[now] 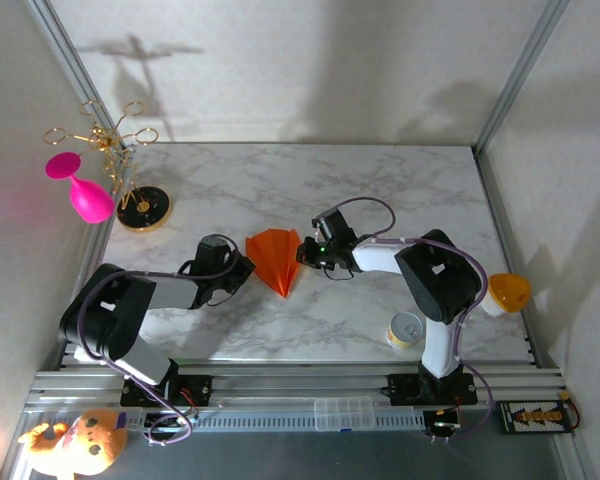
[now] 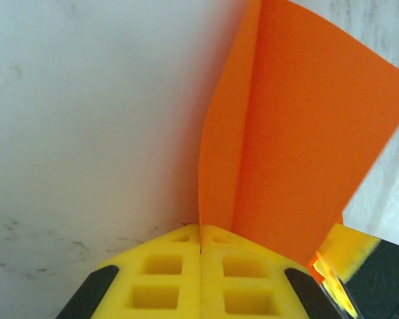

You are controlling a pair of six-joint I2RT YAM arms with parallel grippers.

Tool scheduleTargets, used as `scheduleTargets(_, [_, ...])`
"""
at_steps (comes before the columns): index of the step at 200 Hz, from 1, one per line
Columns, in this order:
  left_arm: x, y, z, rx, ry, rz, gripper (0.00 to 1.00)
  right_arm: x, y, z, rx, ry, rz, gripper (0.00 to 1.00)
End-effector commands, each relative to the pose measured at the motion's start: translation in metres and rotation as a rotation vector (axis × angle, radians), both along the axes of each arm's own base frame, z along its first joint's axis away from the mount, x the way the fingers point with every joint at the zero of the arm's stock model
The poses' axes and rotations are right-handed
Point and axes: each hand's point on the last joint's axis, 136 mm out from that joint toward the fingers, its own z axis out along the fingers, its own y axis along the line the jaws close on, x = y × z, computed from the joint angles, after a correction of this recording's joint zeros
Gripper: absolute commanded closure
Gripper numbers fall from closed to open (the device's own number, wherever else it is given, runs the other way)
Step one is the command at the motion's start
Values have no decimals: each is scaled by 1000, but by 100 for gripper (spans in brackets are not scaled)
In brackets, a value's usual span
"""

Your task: Fold a paper plane with a square sheet of paper (pick it up from the middle)

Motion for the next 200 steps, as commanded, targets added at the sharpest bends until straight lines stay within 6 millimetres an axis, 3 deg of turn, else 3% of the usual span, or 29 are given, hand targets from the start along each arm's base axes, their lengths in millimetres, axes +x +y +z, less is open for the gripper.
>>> scheduleTargets(1, [4,-1,-3,32,20,-7,96,-2,4,-5,-7,21,35,90])
scheduleTargets(37, [8,1,6,77,8,-29,86,-1,7,0,-1,12,55,90])
scheduleTargets(80, [6,14,35,160,-46,-27,72,0,10,2,4,8,66,91])
scheduleTargets(105, [-2,2,47,140,-74,-77,68,0,10,0,1,12,68,91])
scheduleTargets(163, [-12,-45,45,83,-72,-216,75,-1,9,-2,-2,17,70,91])
scheduleTargets(179, [-10,-50,43,99,-71,-232,81,-1,9,-2,-5,17,70,91])
scheduleTargets(200, [-8,-50,40,119,-61,-229,80,-1,8,-3,-5,18,68,91])
